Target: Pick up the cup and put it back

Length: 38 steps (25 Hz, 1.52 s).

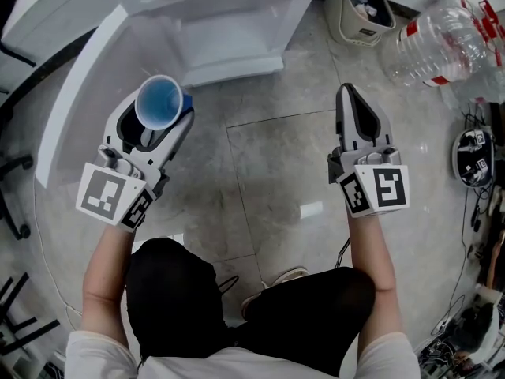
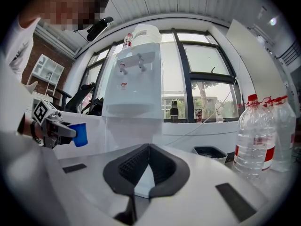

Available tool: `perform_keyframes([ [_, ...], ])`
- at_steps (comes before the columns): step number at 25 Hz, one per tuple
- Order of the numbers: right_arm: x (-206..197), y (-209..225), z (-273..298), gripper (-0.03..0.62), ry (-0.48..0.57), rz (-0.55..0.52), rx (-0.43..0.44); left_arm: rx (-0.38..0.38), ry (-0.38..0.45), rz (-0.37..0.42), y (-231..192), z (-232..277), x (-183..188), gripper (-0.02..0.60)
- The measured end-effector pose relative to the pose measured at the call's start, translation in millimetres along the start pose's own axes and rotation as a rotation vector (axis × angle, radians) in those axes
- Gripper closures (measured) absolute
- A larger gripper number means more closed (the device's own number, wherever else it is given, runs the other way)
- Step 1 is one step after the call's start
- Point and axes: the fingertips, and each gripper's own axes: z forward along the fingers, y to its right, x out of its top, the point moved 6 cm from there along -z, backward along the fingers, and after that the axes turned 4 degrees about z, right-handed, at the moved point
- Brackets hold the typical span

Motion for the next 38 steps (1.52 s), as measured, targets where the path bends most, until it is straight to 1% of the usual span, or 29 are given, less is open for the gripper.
perform_keyframes([
  [6,0.2,-0.8,-2.0,0.574,-0.008,-0.004,-0.002,0.002,0.017,-0.051,-8.0,35.9,-6.4,0.262],
  [10,-0.5,-1.6,-4.2,0.574,-0.013,-0.005,0.000,0.026,0.025,-0.052,-10.9,67.9,-12.6,0.262],
  [13,-2.5,-2.3,-6.3,0.574,-0.023,-0.005,0.002,0.040,0.013,-0.011,-10.8,90.4,-21.3,0.262],
  [17,-5.9,-5.0,-8.5,0.574,-0.041,-0.010,0.008,0.038,-0.012,0.015,-11.6,118.6,-36.1,0.262],
  [21,-7.7,-3.8,-14.0,0.574,-0.052,-0.013,0.006,0.024,-0.038,0.099,-7.9,146.8,-52.4,0.262],
  [23,-8.5,-2.5,-18.2,0.574,-0.058,-0.014,0.001,0.029,-0.060,0.148,-10.2,162.5,-61.7,0.262],
  [28,-12.9,-1.0,-25.5,0.574,-0.082,-0.018,-0.007,0.046,-0.119,0.238,-21.4,194.8,-84.9,0.262],
  [30,-15.2,0.4,-28.0,0.574,-0.093,-0.018,-0.010,0.050,-0.131,0.232,-26.6,204.3,-90.8,0.262],
  [34,-18.3,2.2,-32.2,0.574,-0.111,-0.020,-0.015,0.066,-0.148,0.185,-38.5,224.7,-99.8,0.262],
  [38,-21.3,2.6,-35.2,0.574,-0.126,-0.018,-0.014,0.086,-0.187,0.117,-52.7,244.9,-110.7,0.262],
])
